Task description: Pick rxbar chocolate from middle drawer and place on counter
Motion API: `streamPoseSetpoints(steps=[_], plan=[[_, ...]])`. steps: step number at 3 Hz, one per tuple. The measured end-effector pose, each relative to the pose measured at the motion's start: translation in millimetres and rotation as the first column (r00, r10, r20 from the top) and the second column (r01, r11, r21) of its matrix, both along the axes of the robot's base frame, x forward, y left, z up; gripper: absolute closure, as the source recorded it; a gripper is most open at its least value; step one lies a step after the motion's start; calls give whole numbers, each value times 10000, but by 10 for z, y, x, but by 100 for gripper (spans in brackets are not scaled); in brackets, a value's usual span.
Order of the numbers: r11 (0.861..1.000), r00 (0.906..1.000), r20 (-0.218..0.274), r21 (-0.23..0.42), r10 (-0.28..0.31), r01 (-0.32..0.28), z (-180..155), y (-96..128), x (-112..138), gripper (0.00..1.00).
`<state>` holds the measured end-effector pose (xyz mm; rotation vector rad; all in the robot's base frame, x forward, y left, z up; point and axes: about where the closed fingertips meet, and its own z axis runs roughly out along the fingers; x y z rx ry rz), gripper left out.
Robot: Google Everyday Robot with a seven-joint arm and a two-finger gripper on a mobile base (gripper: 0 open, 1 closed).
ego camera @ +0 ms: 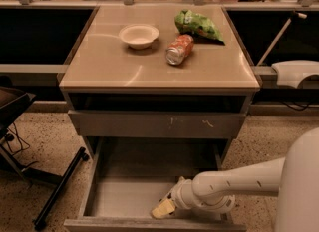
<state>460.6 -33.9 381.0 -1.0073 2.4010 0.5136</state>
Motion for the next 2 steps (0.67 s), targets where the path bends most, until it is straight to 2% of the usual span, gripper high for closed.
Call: streamPoseSetpoints(steps=[1, 2], plan=[[9976, 9972, 296, -39, -688, 690, 14, -90, 140, 0], [9827, 9821, 346, -46, -1851, 1853, -112, -110, 448, 0]])
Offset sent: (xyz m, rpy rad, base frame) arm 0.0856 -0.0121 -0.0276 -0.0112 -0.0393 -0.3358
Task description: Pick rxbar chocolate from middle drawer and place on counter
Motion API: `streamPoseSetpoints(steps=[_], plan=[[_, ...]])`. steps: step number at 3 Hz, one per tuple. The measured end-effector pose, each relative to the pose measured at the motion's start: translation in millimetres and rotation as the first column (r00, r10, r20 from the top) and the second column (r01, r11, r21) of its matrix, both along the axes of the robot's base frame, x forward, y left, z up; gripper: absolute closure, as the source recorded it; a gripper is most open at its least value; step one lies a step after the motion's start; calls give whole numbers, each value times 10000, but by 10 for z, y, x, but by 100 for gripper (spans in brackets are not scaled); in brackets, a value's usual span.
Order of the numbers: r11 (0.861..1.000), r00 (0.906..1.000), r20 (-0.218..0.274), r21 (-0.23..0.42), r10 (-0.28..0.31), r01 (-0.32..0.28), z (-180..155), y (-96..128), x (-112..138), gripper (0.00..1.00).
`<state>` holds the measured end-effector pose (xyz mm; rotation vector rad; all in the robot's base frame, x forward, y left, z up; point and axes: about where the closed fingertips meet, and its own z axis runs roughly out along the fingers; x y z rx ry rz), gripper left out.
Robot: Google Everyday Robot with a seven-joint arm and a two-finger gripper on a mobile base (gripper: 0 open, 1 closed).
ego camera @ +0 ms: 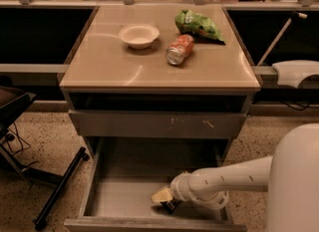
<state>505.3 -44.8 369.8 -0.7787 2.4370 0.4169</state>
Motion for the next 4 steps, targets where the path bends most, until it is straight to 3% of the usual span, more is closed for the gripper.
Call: streamPoseSetpoints(steps=[1, 3, 4], plan=[[10000, 10000, 36, -11, -82, 82, -3, -1, 27, 0], [9949, 9951, 50, -216, -987, 988, -170, -448, 47, 0], [9946, 9948, 50, -216, -1014, 1015, -171, -461, 44, 0]])
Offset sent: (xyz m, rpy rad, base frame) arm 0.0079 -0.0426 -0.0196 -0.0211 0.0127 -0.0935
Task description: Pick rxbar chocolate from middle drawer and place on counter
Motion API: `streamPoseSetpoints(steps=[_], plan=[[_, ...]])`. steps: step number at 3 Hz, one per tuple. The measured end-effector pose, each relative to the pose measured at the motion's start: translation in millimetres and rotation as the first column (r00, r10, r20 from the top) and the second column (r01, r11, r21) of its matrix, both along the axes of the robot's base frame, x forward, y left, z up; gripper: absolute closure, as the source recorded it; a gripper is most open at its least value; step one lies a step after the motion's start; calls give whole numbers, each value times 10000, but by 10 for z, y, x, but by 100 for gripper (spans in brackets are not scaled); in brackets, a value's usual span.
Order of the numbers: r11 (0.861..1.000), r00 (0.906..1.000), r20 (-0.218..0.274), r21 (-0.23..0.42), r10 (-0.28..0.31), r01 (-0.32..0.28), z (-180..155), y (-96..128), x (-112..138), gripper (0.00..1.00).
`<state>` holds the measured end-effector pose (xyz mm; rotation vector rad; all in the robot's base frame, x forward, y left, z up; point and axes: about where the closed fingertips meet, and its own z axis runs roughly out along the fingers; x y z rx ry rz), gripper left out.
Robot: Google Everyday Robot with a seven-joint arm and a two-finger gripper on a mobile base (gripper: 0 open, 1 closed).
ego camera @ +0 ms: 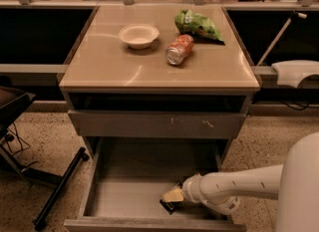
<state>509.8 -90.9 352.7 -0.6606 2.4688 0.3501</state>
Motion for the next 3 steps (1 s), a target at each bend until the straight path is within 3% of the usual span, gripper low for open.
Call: streamPoseSetpoints(steps=[1, 2, 3], plan=[[9997, 9997, -29, 41, 238, -238, 18, 1, -80, 0], [9983, 9981, -168, 60, 586, -585, 55, -129, -339, 0], [9983, 9982, -187, 70, 574, -573, 52, -141, -352, 0]])
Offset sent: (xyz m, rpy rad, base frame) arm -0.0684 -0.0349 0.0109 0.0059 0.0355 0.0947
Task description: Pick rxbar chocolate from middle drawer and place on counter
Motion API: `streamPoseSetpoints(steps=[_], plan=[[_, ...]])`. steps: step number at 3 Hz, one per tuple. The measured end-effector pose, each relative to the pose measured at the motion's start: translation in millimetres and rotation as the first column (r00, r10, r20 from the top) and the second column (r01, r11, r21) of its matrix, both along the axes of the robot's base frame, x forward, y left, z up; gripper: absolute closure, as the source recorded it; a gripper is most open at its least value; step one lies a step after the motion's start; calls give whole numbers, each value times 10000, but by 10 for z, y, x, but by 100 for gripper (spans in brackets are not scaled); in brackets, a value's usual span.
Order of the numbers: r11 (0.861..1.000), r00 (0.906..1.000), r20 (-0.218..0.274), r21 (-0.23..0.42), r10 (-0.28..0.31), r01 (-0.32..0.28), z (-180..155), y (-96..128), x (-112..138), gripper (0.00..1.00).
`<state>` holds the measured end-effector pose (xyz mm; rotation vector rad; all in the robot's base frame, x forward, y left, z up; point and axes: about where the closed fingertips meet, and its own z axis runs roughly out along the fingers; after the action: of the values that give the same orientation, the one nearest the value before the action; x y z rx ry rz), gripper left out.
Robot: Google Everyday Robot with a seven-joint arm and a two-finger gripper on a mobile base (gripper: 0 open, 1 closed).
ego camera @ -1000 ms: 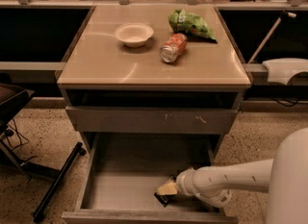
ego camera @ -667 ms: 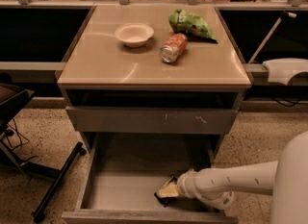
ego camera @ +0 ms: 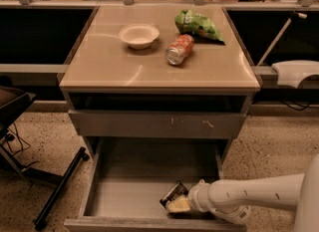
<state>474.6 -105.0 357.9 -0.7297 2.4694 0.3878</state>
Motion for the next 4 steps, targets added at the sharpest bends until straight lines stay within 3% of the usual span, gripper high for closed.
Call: streamPoseSetpoints(steps=[1, 2, 4], plan=[[9997, 9998, -18, 109, 217, -216, -55, 122, 24, 0], [9959, 9964, -189, 400, 822, -814, -88, 320, -81, 0], [9983, 9983, -32, 100, 579, -579, -152, 303, -38, 0]])
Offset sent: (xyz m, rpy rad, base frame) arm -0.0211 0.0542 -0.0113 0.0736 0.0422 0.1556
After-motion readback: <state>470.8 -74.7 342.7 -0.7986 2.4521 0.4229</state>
